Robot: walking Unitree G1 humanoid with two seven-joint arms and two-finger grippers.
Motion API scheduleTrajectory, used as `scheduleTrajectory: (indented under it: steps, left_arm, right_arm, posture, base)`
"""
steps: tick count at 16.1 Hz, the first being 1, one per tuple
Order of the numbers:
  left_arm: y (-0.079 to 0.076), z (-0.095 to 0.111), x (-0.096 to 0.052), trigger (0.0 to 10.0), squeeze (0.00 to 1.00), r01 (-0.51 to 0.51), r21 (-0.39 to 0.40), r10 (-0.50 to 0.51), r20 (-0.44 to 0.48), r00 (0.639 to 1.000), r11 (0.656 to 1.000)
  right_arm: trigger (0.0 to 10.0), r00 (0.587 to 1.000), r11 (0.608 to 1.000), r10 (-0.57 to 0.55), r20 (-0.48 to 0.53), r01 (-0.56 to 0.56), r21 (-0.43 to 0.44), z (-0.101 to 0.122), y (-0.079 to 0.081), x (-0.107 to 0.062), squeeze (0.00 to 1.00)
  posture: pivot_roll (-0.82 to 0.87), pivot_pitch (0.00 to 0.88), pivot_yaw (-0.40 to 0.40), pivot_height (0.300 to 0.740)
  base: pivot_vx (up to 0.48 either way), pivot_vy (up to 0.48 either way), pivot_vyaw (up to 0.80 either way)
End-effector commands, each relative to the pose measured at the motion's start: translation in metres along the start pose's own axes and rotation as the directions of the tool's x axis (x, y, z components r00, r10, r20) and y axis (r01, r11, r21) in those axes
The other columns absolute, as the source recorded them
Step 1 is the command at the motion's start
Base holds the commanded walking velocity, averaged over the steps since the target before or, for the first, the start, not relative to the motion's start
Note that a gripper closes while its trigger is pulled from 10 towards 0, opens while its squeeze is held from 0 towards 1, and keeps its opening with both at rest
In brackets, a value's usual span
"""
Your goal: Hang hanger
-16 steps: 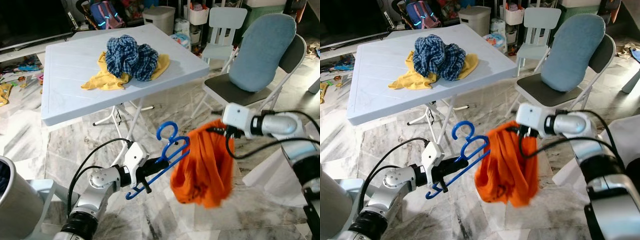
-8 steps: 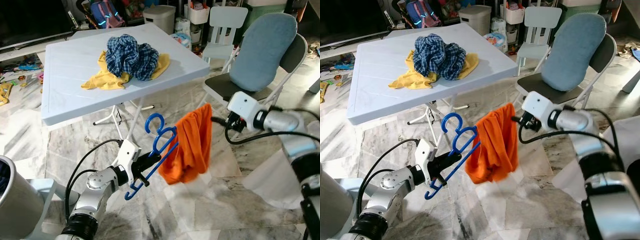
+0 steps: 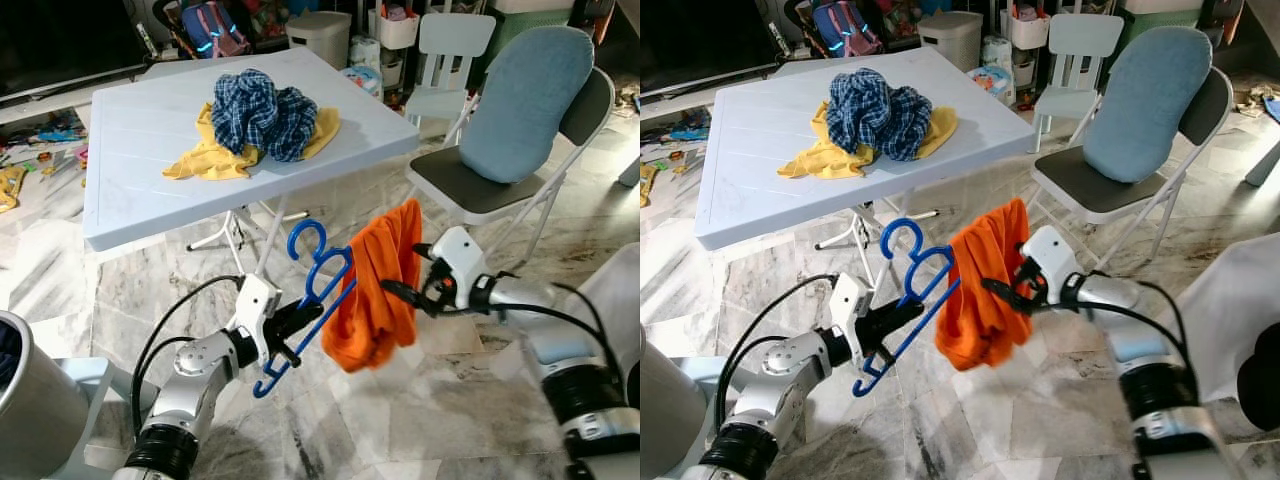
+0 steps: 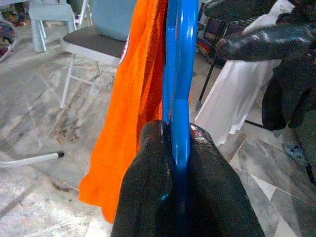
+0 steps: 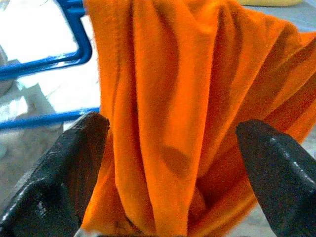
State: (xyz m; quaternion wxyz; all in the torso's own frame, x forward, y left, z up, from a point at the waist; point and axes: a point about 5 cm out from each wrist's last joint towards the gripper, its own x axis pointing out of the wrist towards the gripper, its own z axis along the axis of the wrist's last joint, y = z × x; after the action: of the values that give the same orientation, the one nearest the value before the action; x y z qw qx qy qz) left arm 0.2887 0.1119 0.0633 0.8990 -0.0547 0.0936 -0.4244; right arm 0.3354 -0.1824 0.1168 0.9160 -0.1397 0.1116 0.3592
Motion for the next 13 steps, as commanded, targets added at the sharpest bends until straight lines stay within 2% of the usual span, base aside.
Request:
scheduleTrajectory:
  steps: [1,2,3,4,5,6,10,13]
  left_arm:
    - [0.0,0.014,0.002,0.0,0.0,0.018,0.032,-0.019,0.046,0.999,0.999]
    - [-0.001,0.015,0.003,0.0,0.0,0.02,0.032,-0.022,0.048,0.999,0.999]
    - [-0.002,0.015,0.003,0.0,0.0,0.026,0.033,-0.027,0.048,0.998,0.999]
    - [-0.003,0.015,0.004,0.0,0.0,0.031,0.033,-0.033,0.049,0.998,0.999]
    - [-0.004,0.016,0.004,0.0,0.0,0.035,0.033,-0.037,0.05,0.998,0.999]
    - [-0.004,0.016,0.003,0.0,0.0,0.038,0.033,-0.04,0.05,0.998,0.999]
    - [-0.008,0.018,0.004,0.0,0.0,0.062,0.031,-0.063,0.053,0.997,0.998]
    - [-0.009,0.017,0.004,0.0,0.0,0.069,0.03,-0.07,0.049,0.996,0.997]
  right_arm:
    - [10.0,0.999,0.999,-0.03,0.025,0.029,0.022,0.004,-0.002,0.0,0.95]
    - [10.0,0.998,0.998,-0.054,0.033,0.053,0.045,0.005,0.0,0.002,0.14]
    - [10.0,0.996,0.995,-0.081,0.04,0.078,0.061,0.006,0.003,0.005,0.0]
    - [5.2,0.994,0.993,-0.099,0.039,0.096,0.075,0.005,0.004,0.008,0.0]
    - [4.0,0.993,0.99,-0.11,0.039,0.106,0.088,0.006,0.006,0.011,0.0]
    - [0.0,0.992,0.988,-0.116,0.044,0.111,0.106,0.006,0.008,0.014,0.0]
    - [0.0,0.989,0.979,-0.135,0.053,0.125,0.16,0.005,0.015,0.022,0.0]
    - [0.0,0.985,0.973,-0.164,0.052,0.153,0.175,0.003,0.012,0.02,0.0]
  posture:
    - [-0.22,0.0,0.087,0.74]
    - [-0.22,0.0,0.086,0.74]
    - [-0.22,0.0,0.085,0.74]
    - [-0.22,0.0,0.085,0.74]
    - [-0.22,0.0,0.084,0.74]
    - [-0.22,0.0,0.083,0.74]
    - [-0.21,0.0,0.083,0.74]
    - [-0.22,0.0,0.085,0.74]
  base:
    - [0.0,0.0,0.0]
    - [0.0,0.0,0.0]
    - [0.0,0.0,0.0]
    - [0.0,0.0,0.0]
    - [0.0,0.0,0.0]
    - [0.0,0.0,0.0]
    - [0.0,0.0,0.0]
    - [0.0,0.0,0.0]
